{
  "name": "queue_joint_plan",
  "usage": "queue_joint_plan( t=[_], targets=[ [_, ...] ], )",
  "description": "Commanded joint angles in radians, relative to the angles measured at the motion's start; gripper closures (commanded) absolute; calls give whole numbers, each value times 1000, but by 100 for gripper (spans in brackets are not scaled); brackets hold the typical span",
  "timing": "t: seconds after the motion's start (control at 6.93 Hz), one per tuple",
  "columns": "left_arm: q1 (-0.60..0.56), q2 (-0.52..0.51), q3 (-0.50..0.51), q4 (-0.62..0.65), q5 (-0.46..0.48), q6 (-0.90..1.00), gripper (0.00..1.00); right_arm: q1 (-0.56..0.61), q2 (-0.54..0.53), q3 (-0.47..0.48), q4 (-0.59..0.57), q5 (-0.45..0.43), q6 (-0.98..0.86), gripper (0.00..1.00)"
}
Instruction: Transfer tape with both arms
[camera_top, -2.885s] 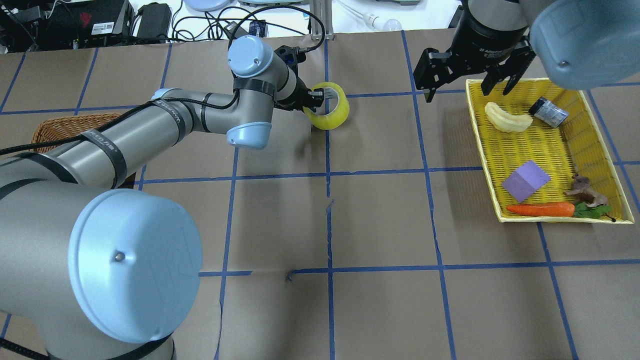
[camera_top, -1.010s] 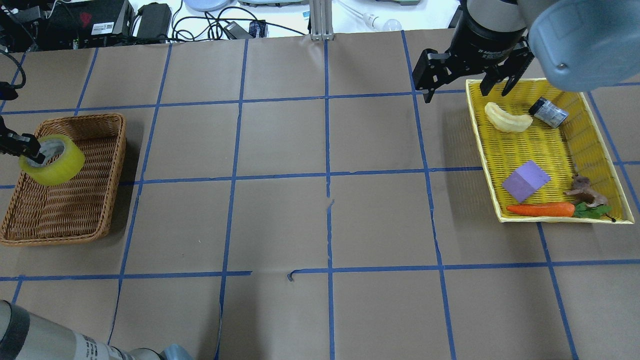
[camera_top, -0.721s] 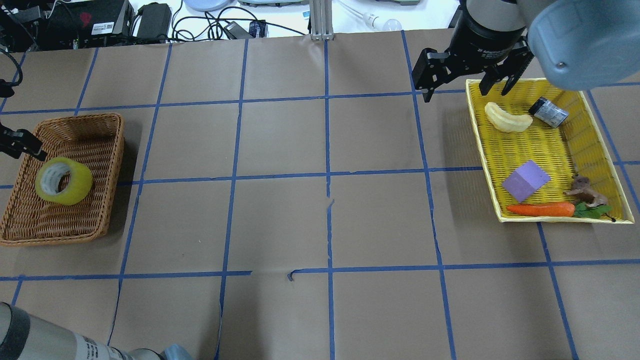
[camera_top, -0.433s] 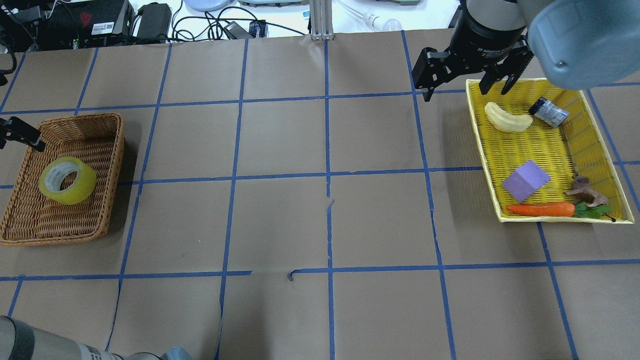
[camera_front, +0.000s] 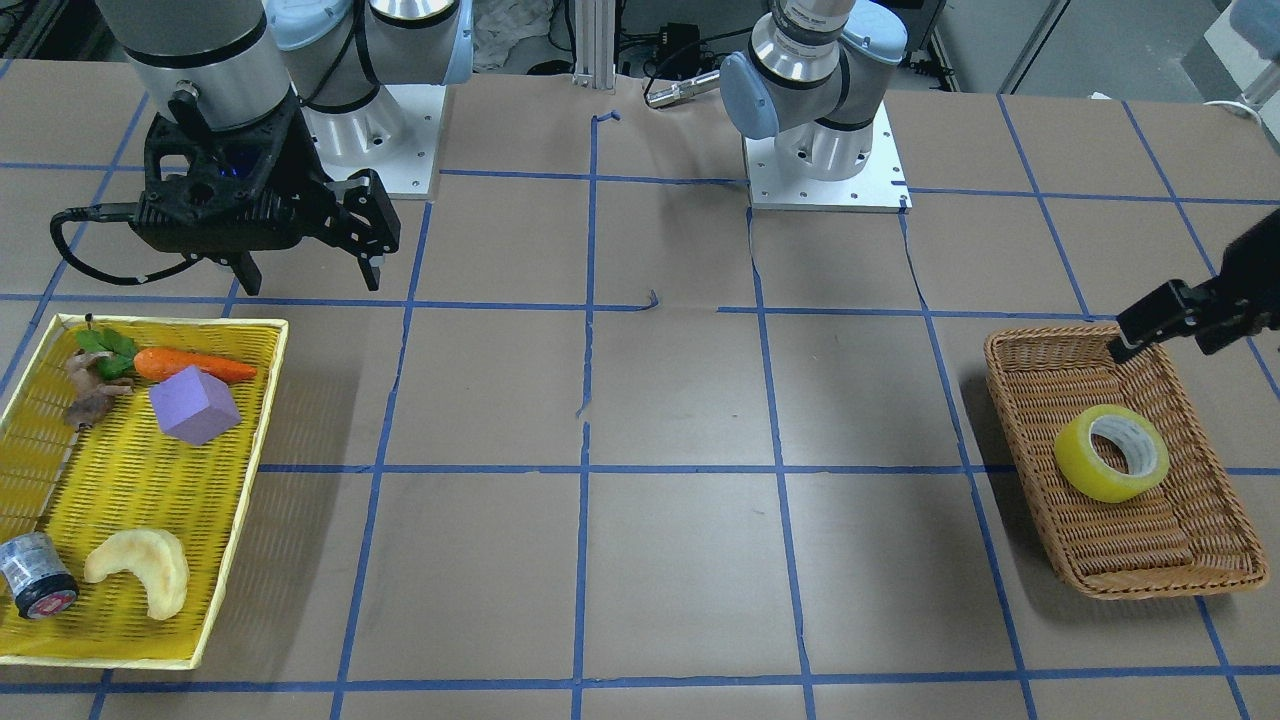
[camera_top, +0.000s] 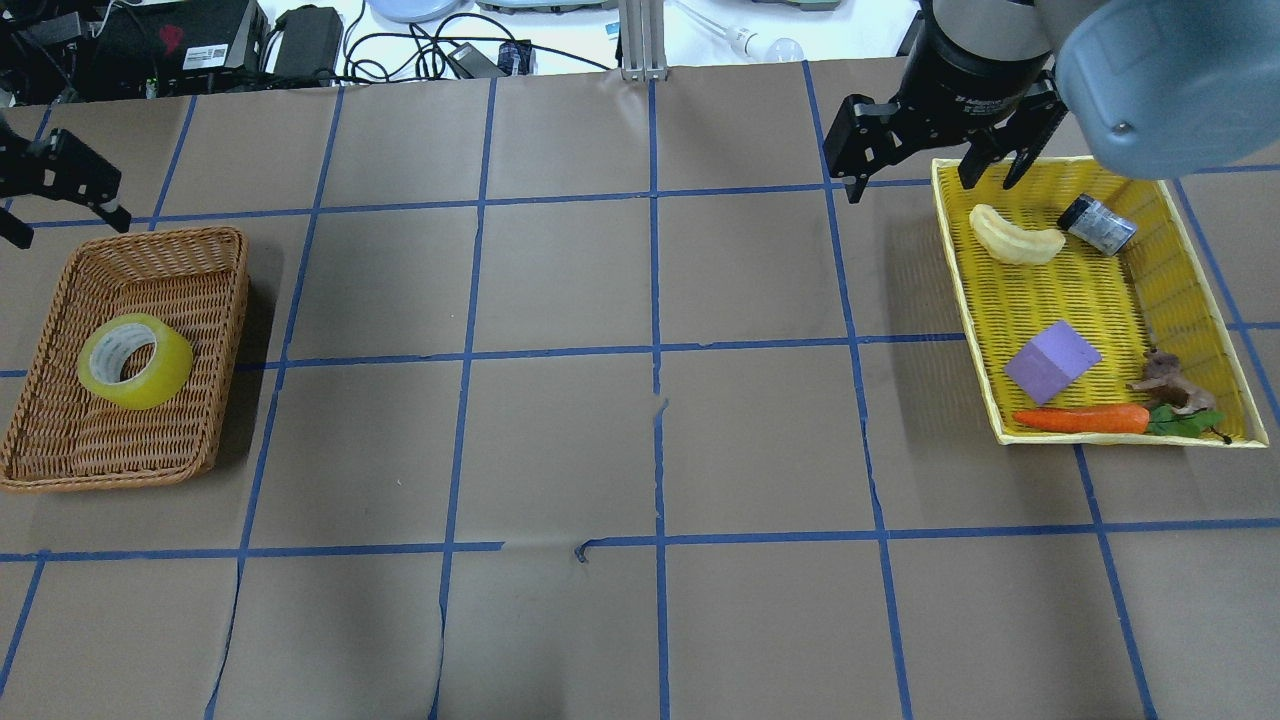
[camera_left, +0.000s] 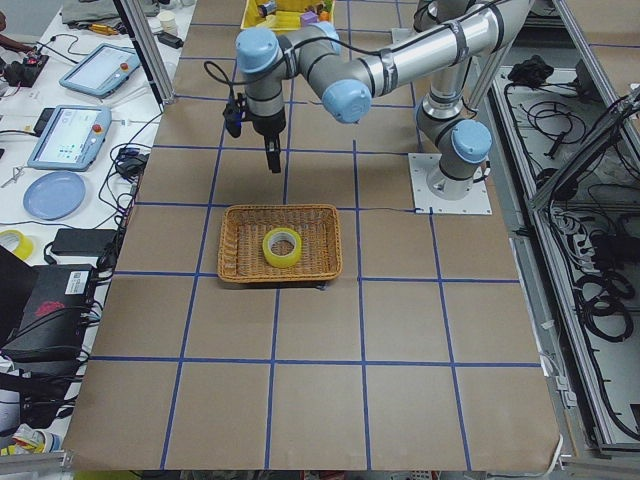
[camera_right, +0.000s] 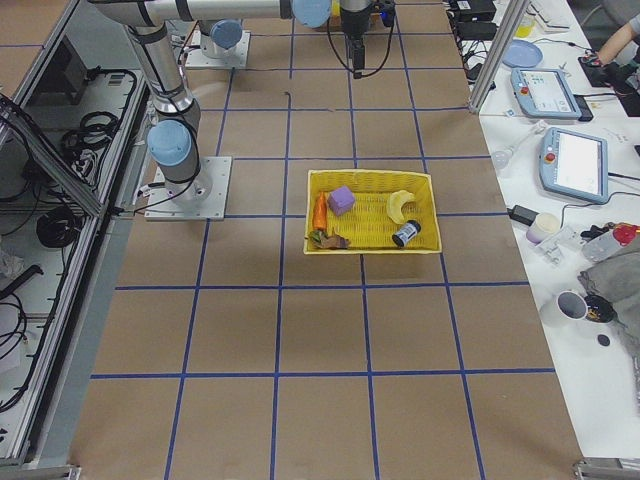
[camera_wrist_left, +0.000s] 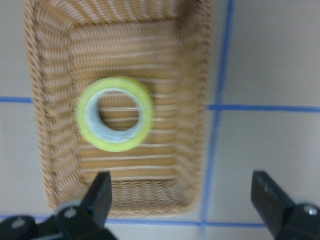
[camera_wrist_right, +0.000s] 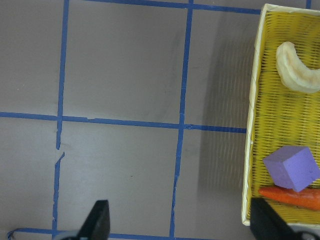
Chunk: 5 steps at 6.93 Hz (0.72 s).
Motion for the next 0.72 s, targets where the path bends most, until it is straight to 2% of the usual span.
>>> queue_joint_plan(
  t=[0.0,0.29,0.58],
  targets=[
    [-238,16,65,-46,0,-136,0,-1,0,-1,0,6,0,0],
    [-378,19,70,-45,-9,-151,0,-2,0,-3,-1,5,2,0],
    [-449,15,56,-43,-9,-158,0,-10,-3,0,3,-9,3,0]
  ],
)
